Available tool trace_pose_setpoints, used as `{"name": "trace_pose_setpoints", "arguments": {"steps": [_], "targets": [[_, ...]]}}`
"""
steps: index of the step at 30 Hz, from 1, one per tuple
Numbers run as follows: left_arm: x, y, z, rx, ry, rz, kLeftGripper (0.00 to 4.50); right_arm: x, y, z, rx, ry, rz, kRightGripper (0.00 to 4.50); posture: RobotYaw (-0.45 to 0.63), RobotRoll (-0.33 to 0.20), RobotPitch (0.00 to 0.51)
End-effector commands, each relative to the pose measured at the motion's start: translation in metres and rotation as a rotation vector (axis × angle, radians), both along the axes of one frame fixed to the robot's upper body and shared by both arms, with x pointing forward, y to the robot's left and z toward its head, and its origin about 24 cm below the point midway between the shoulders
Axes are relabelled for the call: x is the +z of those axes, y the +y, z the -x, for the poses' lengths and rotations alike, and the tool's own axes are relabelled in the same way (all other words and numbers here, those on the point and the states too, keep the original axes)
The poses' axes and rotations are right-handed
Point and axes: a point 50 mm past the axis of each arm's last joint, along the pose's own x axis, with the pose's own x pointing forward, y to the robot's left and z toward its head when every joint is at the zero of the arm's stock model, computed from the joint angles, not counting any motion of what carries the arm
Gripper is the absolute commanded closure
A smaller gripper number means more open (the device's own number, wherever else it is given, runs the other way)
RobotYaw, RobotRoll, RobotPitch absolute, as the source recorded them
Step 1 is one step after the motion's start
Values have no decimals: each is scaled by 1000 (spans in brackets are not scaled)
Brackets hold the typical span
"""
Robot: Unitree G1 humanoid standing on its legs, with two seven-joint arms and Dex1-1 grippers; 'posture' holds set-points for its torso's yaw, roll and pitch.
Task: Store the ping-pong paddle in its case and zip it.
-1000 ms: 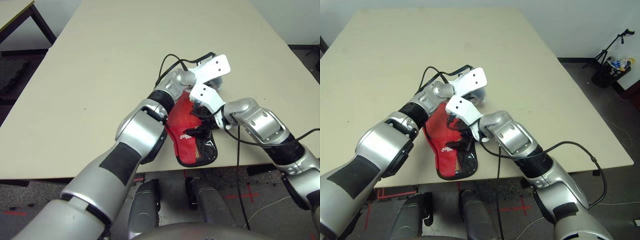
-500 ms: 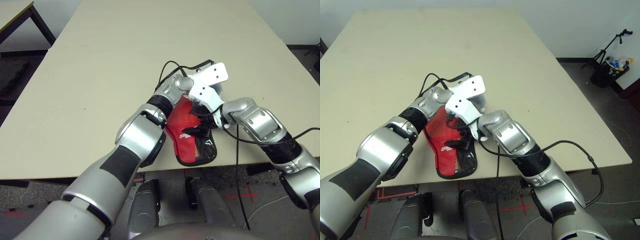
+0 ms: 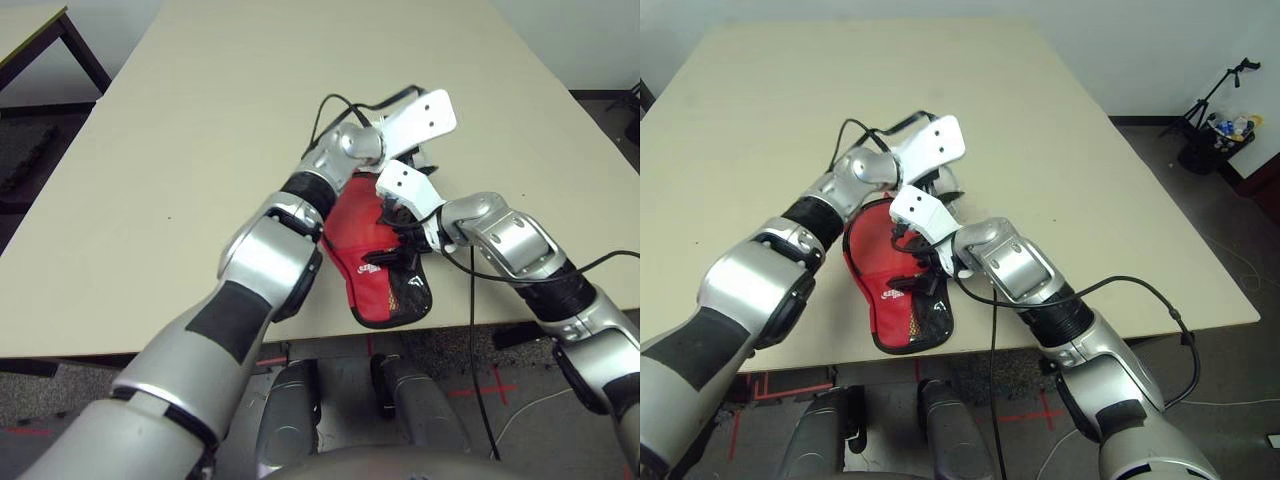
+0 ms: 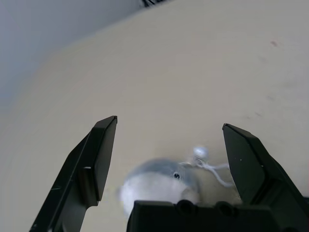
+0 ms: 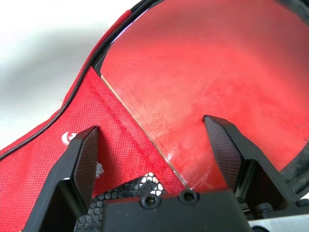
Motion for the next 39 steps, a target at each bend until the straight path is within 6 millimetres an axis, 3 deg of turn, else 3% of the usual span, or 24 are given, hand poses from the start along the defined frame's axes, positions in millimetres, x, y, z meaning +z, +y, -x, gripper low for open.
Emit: {"name": "trace_pose_setpoints", "arguments": {"steps": [1,7,15,24,34,39], "targets": [[22,4,0,-4,-51,54,39,-31,-7,1,-54,109,72,0,29,0,140],[22,28,-4,8,-7,29,39,-32,-7,-3,-62,106,68,0,31,0,130],[-19,58,-2,-22,148,-83,39,-31,-10,-5,-71,101,71,0,27,0,126],[-68,86,13,-93,354,-170,39,-29,-11,-7,-76,90,75,0,11,0,127],[-102,100,26,-90,508,-205,39,-28,-10,-7,-78,79,77,0,0,0,130],[-120,105,29,-66,547,-264,39,-16,-11,-10,-84,46,69,0,-4,0,131]]}}
